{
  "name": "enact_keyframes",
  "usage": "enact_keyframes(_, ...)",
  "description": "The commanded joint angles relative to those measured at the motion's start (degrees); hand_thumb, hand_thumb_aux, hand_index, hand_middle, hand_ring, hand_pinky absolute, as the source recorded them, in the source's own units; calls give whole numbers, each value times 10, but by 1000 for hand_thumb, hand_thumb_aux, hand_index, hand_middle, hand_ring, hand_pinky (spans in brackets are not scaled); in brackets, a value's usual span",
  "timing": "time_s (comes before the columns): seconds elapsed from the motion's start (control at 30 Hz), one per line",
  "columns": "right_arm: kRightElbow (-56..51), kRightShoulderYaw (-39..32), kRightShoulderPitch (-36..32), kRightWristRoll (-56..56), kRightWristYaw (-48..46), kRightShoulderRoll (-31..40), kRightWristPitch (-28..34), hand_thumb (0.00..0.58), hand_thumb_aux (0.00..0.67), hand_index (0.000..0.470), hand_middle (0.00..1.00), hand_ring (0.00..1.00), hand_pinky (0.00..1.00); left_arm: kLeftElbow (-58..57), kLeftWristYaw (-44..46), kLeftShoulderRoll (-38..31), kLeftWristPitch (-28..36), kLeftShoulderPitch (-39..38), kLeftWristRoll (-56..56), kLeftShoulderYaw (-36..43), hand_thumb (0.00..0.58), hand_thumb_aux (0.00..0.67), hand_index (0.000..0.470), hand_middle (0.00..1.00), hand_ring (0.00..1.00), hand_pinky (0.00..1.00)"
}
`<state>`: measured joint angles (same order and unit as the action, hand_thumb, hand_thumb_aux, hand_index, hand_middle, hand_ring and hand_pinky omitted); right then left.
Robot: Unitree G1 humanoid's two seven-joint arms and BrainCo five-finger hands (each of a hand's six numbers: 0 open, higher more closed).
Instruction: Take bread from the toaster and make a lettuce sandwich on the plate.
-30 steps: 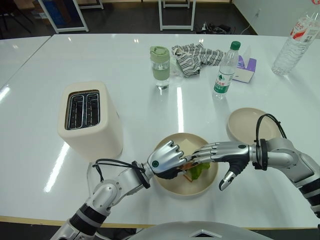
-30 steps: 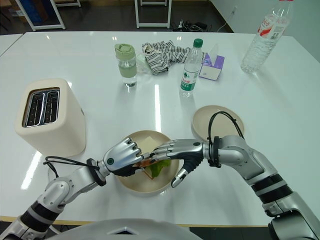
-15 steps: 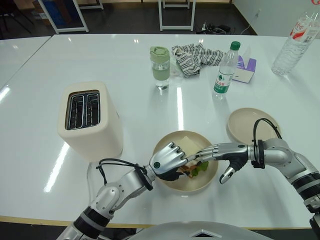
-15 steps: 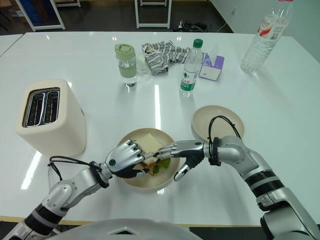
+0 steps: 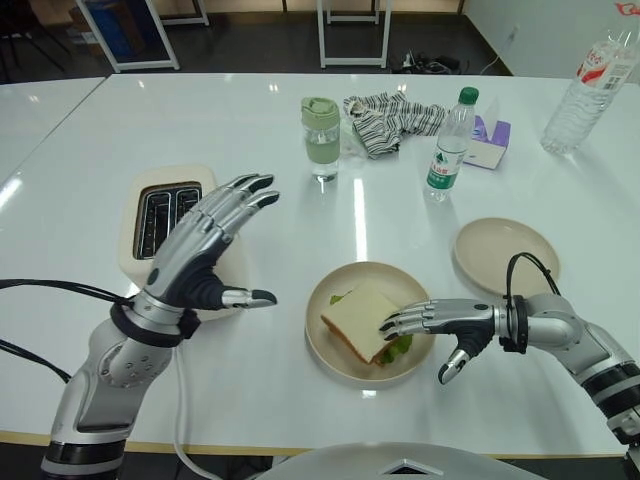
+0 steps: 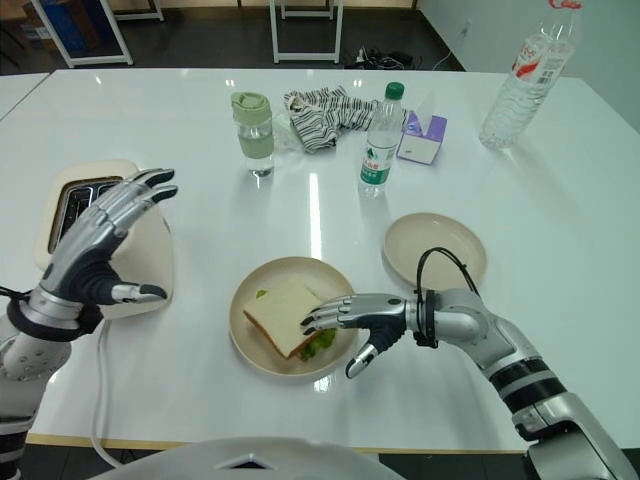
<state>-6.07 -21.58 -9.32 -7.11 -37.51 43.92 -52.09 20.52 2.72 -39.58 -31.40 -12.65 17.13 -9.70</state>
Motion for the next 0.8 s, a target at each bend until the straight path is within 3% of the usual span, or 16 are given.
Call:
enact_keyframes(0.03, 57, 97, 30, 74, 85, -42, -1, 0, 0, 0, 0, 0, 0, -17, 35, 2, -45, -24, -41, 9, 0, 0, 0, 0, 0, 0)
enact_keyframes(0.13, 104, 137, 98, 140, 104, -38, 32, 0, 0, 0, 0, 0, 0, -10, 83, -11, -69, -56, -91, 26, 0, 0, 0, 0, 0, 0)
enact_keyframes(0.17, 113, 142, 134, 152, 99, -30, 45, 0, 0, 0, 0, 0, 0, -12, 108, -22, -75, -77, -108, 34, 0, 0, 0, 604, 604, 604)
enact_keyframes(0.2, 118, 144, 165, 158, 93, -24, 58, 0, 0, 0, 35, 35, 35, -20, 133, -35, -92, -95, -125, 43, 0, 0, 0, 882, 882, 882)
enact_keyframes(0.23, 116, 142, 196, 165, 80, -16, 60, 0, 0, 0, 400, 400, 400, -30, 157, -45, -106, -115, -138, 56, 443, 344, 241, 1000, 1000, 1000)
enact_keyframes(0.27, 113, 137, 225, 172, 66, -9, 63, 556, 533, 374, 667, 667, 667, -45, 177, -51, -123, -130, -141, 71, 580, 670, 470, 1000, 1000, 1000)
enact_keyframes(0.3, 105, 131, 247, 170, 50, -1, 60, 580, 670, 470, 851, 851, 851, -58, 195, -56, -135, -142, -142, 87, 580, 670, 470, 1000, 1000, 1000)
enact_keyframes(0.33, 98, 119, 271, 175, 23, 14, 65, 580, 670, 470, 1000, 1000, 1000, -71, 215, -61, -143, -152, -140, 107, 580, 670, 470, 1000, 1000, 1000)
enact_keyframes(0.43, 73, 100, 309, 160, -47, 61, 71, 580, 670, 470, 1000, 1000, 1000, -102, 267, -75, -156, -157, -128, 151, 580, 670, 470, 1000, 1000, 1000)
enact_keyframes(0.6, 48, 92, 290, 164, -113, 81, 90, 580, 670, 470, 1000, 1000, 1000, -152, 332, -80, -149, -117, -127, 208, 580, 670, 470, 1000, 1000, 1000)
enact_keyframes(0.7, 35, 71, 257, 134, -116, 43, 94, 580, 670, 470, 1000, 1000, 1000, -207, 318, -36, -153, -65, -76, 231, 580, 670, 470, 1000, 1000, 1000)
enact_keyframes(0.8, -16, 65, 202, 47, -54, -28, 94, 580, 670, 470, 1000, 1000, 1000, -266, 265, 15, -159, -11, 9, 238, 580, 670, 470, 1000, 1000, 1000)
